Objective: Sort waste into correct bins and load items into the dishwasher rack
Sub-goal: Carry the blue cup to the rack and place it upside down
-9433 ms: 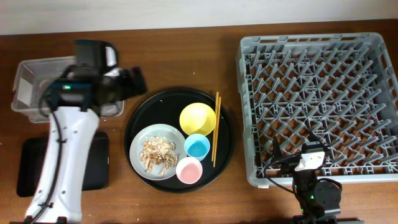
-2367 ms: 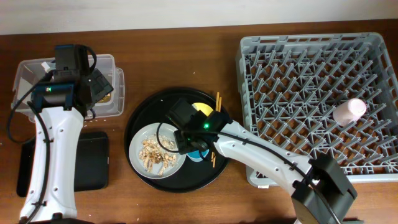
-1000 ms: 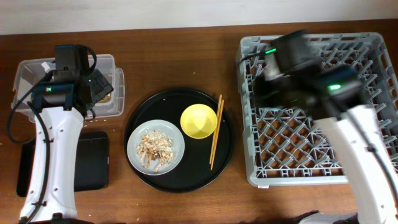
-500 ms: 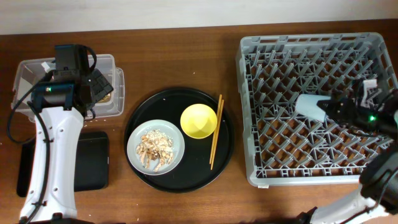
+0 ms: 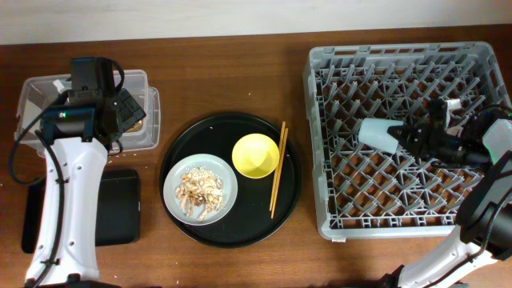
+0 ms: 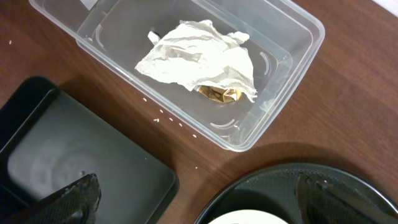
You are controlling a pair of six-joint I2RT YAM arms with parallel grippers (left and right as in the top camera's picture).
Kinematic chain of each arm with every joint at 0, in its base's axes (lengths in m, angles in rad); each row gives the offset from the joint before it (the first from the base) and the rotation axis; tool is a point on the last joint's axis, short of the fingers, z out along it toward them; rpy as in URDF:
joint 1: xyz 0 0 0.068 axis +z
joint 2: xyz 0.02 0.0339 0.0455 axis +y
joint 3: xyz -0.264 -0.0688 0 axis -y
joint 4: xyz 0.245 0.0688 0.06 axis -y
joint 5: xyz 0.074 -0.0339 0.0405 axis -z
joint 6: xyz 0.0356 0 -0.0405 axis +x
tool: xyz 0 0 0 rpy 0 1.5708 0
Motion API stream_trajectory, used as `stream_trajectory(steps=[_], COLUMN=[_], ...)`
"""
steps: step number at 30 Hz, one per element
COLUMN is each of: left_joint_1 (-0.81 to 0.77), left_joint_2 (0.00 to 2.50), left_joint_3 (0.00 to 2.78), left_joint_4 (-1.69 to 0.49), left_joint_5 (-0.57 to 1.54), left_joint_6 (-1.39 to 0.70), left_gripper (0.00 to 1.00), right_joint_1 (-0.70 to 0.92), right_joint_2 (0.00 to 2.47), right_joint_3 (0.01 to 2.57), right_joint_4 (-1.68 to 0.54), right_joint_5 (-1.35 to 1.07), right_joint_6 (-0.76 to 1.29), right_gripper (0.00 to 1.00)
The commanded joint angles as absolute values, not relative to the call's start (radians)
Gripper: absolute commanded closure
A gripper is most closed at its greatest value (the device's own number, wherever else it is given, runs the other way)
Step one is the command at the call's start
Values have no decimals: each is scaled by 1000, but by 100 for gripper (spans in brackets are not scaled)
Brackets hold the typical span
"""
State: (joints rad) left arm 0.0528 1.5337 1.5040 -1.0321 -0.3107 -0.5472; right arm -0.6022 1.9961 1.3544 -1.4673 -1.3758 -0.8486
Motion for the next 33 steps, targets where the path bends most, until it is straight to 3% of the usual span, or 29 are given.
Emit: stream_trajectory(steps=[1,7,11,17,20,23,26,28,33], left_joint_1=[55,55,55,55,55,55,55,55,55], left_joint_2=[1539,1539,1539,1539,1539,1539,1539,1539,1539], left_joint_3=[1504,1504,1504,1504,1504,1504,1504,1504,1504], left_joint_4=[-1031,-1031,-1031,-1031,-1031,-1031,-1031,-1031,-1031], left_joint_5=[-310,-310,-310,-310,-310,-310,-310,-310,-310], left_joint_6=[-561,-561,-561,-561,-561,-561,-561,-561,-561], left_gripper=[1,1,1,1,1,1,1,1,1], right_joint_1=[-613,-677,-711,-780,-787,-787,-787,-787,-773], right_joint_2=[2004,2004,2004,2003,1978,1880,1714,1581,1324], right_joint_3=[1356,1356,1356,1356,1356,1358,1361,1361,1361], right_joint_4=[-1349,-1358,-1358,-1404,-1434,-1444,-1366,-1338,-1372], right_joint_5=[-1362,-1243,-1137,-1087,-1060,-1021,-748,-526,-515], right_joint_6=[-677,-608,-588,-564,-564,-490,-210,-34,-17], right_gripper=[96,92,84,83,74,68,68,60,60])
